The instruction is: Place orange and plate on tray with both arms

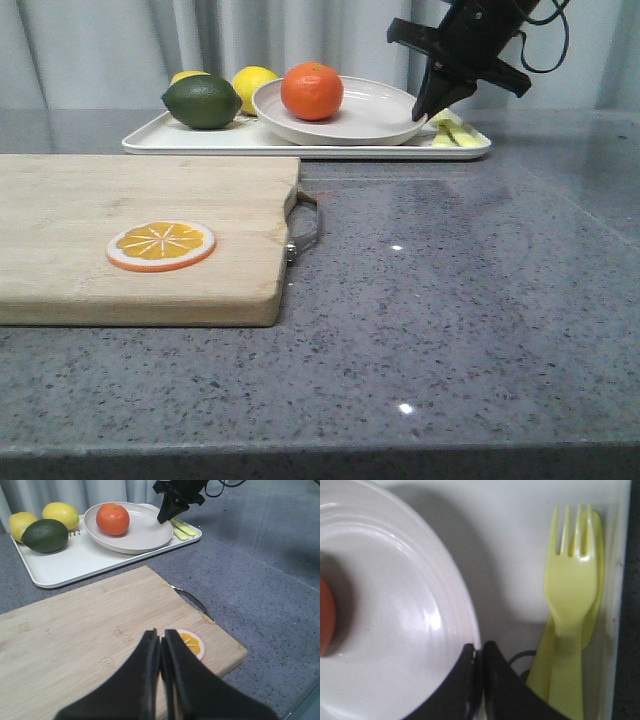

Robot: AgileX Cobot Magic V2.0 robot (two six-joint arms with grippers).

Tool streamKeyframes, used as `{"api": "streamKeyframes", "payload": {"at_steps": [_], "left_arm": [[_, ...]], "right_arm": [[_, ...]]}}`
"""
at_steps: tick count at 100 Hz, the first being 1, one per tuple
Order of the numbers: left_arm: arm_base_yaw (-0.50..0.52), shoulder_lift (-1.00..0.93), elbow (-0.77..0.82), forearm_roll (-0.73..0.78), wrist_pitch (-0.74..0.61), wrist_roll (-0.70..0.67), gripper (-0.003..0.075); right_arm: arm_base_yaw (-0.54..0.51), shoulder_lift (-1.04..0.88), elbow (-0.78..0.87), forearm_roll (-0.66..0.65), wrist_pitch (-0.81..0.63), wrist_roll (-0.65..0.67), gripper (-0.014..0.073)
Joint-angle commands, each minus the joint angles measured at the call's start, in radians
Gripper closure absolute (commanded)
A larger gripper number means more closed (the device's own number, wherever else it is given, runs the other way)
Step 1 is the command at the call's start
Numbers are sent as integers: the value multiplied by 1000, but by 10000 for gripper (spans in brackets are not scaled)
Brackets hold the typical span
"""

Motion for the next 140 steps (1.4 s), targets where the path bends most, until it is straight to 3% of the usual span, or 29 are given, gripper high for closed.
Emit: {"api": "streamKeyframes", "payload": {"at_steps": [1, 23, 59, 82, 101, 123, 140], "left_arm": [[1, 8, -28, -11, -78, -7, 739], [1, 8, -28, -11, -78, -7, 739], [1, 8, -28, -11, -78, -7, 739], [1, 8, -28, -11, -78, -7, 739], [1, 8, -28, -11, -78, -7, 739], [1, 8, -28, -11, -78, -7, 739], [1, 8, -28, -11, -78, -7, 739]], "right_arm": [[-1, -75, -36, 24, -50, 0, 629], [-1, -73, -36, 24, -64, 0, 440], [-4, -83, -59, 18, -20, 0, 425], [-4, -93, -107, -2, 74, 0, 288], [-4, -97, -152, -40, 184, 0, 351], [-4, -141, -150, -72, 223, 0, 668], [-4, -202, -149, -73, 224, 0, 652]]}}
